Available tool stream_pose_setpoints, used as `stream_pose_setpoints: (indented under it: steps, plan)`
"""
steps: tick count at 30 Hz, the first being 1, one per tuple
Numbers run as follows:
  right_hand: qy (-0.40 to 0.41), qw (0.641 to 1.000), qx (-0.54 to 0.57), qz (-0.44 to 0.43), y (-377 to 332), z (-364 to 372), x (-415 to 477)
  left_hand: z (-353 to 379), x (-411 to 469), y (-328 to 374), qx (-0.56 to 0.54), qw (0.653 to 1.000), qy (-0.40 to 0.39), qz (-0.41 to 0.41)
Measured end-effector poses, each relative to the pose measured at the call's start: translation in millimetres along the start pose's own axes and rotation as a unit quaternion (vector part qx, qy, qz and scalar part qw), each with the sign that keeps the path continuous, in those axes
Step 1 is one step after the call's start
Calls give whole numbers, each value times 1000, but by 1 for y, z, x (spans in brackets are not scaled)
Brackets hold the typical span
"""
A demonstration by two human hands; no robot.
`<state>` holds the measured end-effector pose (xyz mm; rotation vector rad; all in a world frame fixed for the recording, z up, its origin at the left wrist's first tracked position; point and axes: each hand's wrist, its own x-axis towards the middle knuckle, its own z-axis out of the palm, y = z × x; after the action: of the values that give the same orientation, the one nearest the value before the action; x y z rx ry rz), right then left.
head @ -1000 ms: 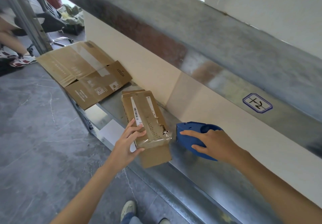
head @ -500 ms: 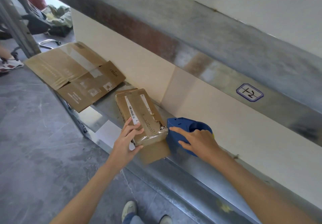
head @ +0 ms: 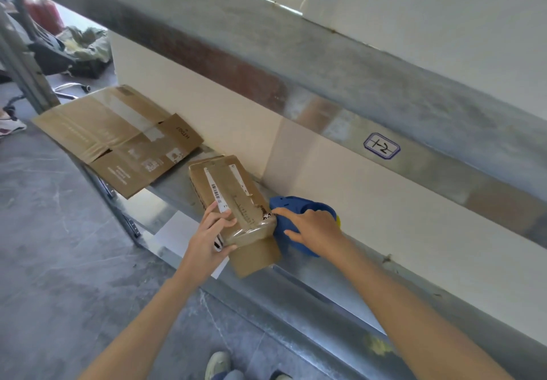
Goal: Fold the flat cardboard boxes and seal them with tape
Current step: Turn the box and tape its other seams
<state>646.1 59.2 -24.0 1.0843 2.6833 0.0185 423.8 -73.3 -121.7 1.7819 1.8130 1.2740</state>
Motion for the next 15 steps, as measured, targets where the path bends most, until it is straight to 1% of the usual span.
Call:
stream_pose_setpoints:
  steps: [3, 5, 9, 13, 15]
  plan:
    - [9, 998, 60, 31, 17, 3, -4, 1, 2, 0, -6, 1000, -2, -9]
    - [26, 991, 119, 57, 25, 8, -7, 1, 1, -1, 1, 1000, -2, -10]
    - [61, 962, 244, 102, 34, 29, -17, 1, 1, 0, 11, 1000, 3, -10]
    - [82, 941, 302, 131, 40, 50, -32, 1, 1, 1, 5, 1000, 2, -15]
    - [75, 944, 292, 131, 41, 57, -37, 2, 1, 1, 2, 1000, 1, -25]
